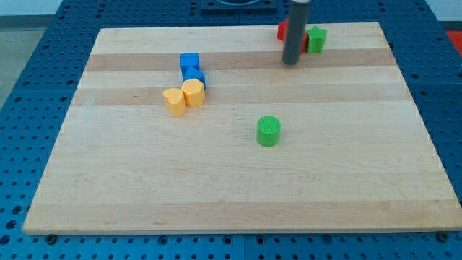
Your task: Push the group of blocks right and down a bit
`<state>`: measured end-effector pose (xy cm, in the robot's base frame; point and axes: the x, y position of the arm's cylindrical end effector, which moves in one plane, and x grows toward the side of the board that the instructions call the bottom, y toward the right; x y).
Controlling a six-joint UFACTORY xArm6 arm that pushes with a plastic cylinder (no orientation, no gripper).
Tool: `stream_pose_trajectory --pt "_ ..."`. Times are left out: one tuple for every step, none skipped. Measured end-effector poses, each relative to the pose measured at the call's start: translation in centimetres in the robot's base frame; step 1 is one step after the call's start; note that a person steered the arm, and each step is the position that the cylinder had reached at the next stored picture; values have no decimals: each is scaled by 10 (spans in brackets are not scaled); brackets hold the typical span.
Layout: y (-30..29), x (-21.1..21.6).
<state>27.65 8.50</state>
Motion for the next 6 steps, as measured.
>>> stream_pose_trajectory --pt "-35 -64" --pt "-68 -83" --pt "-37 -84" --pt "-4 -84" --pt "33 -84" --pt "68 -73"
